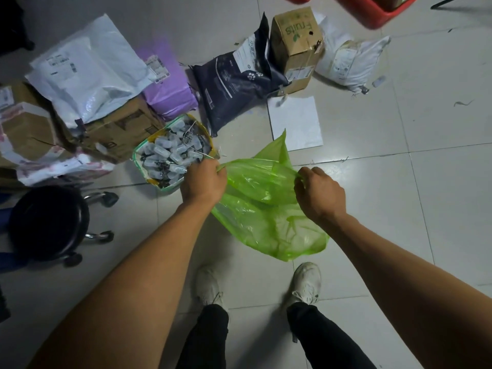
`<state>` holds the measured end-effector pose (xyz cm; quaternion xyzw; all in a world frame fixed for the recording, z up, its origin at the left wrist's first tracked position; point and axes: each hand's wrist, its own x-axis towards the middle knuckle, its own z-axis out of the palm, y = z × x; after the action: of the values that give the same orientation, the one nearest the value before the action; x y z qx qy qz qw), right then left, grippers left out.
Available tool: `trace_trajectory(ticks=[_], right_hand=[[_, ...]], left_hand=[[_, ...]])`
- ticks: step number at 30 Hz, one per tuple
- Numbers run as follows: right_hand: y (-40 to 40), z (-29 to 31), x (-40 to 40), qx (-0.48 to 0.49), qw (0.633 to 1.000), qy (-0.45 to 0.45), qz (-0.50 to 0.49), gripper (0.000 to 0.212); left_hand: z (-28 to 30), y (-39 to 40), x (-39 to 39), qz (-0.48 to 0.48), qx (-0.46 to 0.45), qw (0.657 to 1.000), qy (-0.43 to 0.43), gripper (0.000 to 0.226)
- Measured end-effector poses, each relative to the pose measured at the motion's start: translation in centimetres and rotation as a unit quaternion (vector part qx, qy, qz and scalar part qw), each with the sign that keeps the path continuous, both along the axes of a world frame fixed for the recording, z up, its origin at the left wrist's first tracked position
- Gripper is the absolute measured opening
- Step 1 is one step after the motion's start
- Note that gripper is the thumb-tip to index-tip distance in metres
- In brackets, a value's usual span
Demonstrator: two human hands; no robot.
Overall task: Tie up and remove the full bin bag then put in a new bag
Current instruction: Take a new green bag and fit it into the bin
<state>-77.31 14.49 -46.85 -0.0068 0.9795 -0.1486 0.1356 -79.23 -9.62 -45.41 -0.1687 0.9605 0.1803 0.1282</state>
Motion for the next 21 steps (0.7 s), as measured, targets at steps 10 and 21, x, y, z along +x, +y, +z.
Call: trace_trajectory(ticks=[10,21], right_hand=[[-0.7,-9.1,-4.8,0.004,0.993,0.118,-0.010,0.021],[-1.3,-20.0,-8.0,0.011,0.974,0.225,-0.005,0.027]], left_hand=[[-10.7,-0.8,-3.4,-0.001,0.023,0.998,0.052,0.040],[-22.3,-2.1,-6.1,-0.039,0.034,0.994,0.093,0.046]])
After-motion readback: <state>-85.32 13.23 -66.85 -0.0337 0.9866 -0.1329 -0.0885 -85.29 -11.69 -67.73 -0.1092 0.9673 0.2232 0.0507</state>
